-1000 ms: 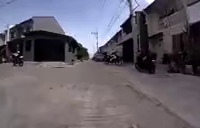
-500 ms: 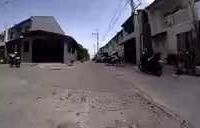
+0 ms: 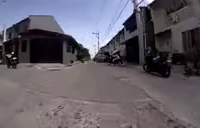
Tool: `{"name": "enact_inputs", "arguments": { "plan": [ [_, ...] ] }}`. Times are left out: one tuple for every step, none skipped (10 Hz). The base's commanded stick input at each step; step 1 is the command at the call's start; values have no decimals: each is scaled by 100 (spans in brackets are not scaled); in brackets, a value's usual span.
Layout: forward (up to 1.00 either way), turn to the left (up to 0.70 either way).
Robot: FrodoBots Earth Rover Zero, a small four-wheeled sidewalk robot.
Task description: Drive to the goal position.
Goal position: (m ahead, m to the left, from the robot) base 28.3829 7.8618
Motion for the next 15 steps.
{"name": "enact_inputs", "arguments": {
  "plan": [
    [100, 2],
    [100, 2],
    [100, 2],
    [100, 2],
    [100, 2],
    [100, 21],
    [100, 40],
    [100, 24],
    [100, 11],
    [100, 2],
    [100, 2],
    [100, 2],
    [100, 2],
    [100, 2],
    [100, 2]
  ]
}}
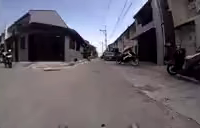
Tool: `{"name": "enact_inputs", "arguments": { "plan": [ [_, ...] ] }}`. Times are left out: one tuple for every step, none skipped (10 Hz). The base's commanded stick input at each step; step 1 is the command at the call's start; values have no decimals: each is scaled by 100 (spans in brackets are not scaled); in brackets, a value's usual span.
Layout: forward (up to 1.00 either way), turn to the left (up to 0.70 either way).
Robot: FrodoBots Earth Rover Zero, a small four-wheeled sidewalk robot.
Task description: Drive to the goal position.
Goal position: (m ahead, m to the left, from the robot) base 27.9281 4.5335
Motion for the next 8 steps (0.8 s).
{"name": "enact_inputs", "arguments": {
  "plan": [
    [100, 2],
    [100, 2],
    [100, 2],
    [100, 2],
    [100, 2],
    [100, 2],
    [100, 2],
    [100, 2]
  ]
}}
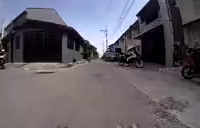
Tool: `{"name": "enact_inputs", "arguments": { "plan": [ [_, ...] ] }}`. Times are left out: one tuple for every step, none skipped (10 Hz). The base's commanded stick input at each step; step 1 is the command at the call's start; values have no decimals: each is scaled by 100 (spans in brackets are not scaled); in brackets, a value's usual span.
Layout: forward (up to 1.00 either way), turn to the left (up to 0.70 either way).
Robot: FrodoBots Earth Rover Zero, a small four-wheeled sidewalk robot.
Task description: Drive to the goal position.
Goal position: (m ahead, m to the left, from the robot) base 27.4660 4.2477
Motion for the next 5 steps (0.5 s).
{"name": "enact_inputs", "arguments": {
  "plan": [
    [100, 2],
    [100, 2],
    [100, 2],
    [100, 2],
    [100, 2]
  ]
}}
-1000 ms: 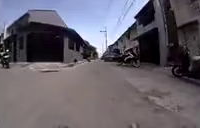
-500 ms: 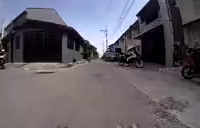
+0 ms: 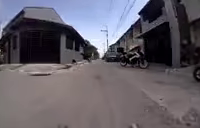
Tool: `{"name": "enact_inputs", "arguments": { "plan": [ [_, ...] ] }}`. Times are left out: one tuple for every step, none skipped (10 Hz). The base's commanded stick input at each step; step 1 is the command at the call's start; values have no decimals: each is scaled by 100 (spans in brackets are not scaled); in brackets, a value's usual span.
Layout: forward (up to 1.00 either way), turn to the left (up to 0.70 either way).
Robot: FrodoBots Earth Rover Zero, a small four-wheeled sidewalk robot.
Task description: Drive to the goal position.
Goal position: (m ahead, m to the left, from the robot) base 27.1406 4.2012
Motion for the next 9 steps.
{"name": "enact_inputs", "arguments": {
  "plan": [
    [100, 2],
    [100, 2],
    [100, 2],
    [100, 2],
    [100, 2],
    [100, 2],
    [100, 2],
    [100, 2],
    [100, 2]
  ]
}}
